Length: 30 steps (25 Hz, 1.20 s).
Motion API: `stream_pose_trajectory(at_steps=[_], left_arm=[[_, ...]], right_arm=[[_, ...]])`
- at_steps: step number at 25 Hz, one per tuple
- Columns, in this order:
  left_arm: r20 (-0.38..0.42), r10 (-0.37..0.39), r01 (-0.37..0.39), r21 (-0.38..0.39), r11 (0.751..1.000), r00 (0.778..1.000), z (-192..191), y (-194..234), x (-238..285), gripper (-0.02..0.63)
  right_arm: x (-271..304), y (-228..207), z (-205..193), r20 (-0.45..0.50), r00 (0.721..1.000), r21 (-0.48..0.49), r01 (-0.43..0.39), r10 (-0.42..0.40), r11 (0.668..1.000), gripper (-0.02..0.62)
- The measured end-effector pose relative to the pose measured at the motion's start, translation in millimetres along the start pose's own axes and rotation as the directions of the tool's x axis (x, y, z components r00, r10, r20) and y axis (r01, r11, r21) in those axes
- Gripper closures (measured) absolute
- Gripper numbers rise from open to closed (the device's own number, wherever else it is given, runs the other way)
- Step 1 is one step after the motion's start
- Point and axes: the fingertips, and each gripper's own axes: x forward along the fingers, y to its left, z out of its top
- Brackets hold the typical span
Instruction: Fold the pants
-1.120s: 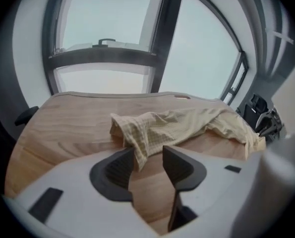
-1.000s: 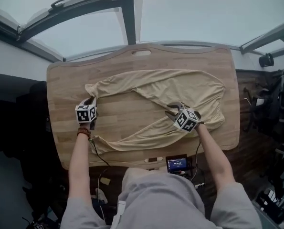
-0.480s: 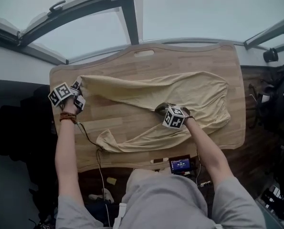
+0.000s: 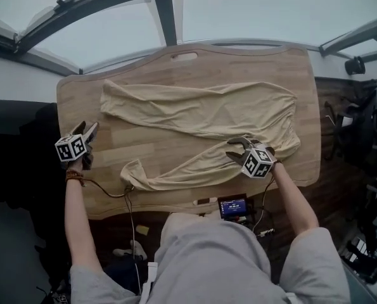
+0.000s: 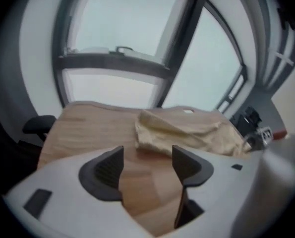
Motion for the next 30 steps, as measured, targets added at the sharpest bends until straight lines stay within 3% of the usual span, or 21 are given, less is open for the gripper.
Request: stream_pose_trajectory(at_steps=[2, 4, 6, 8, 11, 13, 16, 17, 20, 21, 26, 28, 30], left_arm=[[-0.148, -0.126, 0.145, 0.126, 0.981, 0.981, -64, -38, -11, 0.294], [-0.304, -0.21, 0.283, 0.222, 0.933, 0.929, -128, -81, -19, 0.293], [-0.421, -0.246, 0.378, 0.264, 0.887, 0.873, -178, -115, -21, 0.293], [-0.482, -0.256, 0.42, 0.27, 0.867, 0.838, -209, -137, -18, 0.293], [-0.488, -0.282, 0.433, 0.229, 0.872, 0.826, -229, -157, -13, 0.293], [-0.488, -0.28, 0.427, 0.22, 0.877, 0.827, -236, -162, -13, 0.293], [-0.497, -0.206, 0.369, 0.257, 0.893, 0.843, -247, -154, -14, 0.299], [-0.486, -0.172, 0.335, 0.271, 0.902, 0.857, -247, -150, -13, 0.34], [-0.413, -0.099, 0.232, 0.287, 0.929, 0.905, -238, -137, -15, 0.567], [-0.39, -0.091, 0.217, 0.293, 0.931, 0.916, -233, -136, -18, 0.582], [-0.343, -0.116, 0.235, 0.33, 0.914, 0.932, -221, -140, -35, 0.584], [-0.297, -0.12, 0.215, 0.314, 0.925, 0.947, -210, -135, -44, 0.586], [-0.201, -0.119, 0.172, 0.268, 0.948, 0.972, -190, -125, -56, 0.586]], right_arm=[[-20, 6, -35, -0.051, 0.999, 0.044, -0.013, 0.015, 0.999, 0.446], [-39, 15, -68, -0.109, 0.993, 0.075, -0.033, 0.041, 0.997, 0.446], [-54, 25, -96, -0.168, 0.983, 0.089, -0.059, 0.073, 0.994, 0.444], [-64, 36, -117, -0.231, 0.966, 0.077, -0.101, 0.116, 0.992, 0.433], [-78, 45, -139, -0.278, 0.951, 0.066, -0.124, 0.138, 0.99, 0.42], [-90, 40, -143, -0.25, 0.962, 0.109, -0.084, 0.109, 0.99, 0.416], [-109, 34, -155, -0.233, 0.97, 0.148, -0.04, 0.075, 0.988, 0.407], [-114, 33, -162, -0.239, 0.969, 0.155, -0.031, 0.068, 0.987, 0.404], [-116, 38, -175, -0.26, 0.963, 0.157, -0.034, 0.075, 0.987, 0.399], [-113, 39, -176, -0.267, 0.96, 0.145, -0.043, 0.081, 0.989, 0.399], [-121, 33, -173, -0.253, 0.965, 0.125, -0.036, 0.067, 0.992, 0.395], [-129, 28, -172, -0.248, 0.967, 0.125, -0.026, 0.057, 0.992, 0.395], [-130, 30, -179, -0.276, 0.958, 0.097, -0.046, 0.072, 0.994, 0.391]])
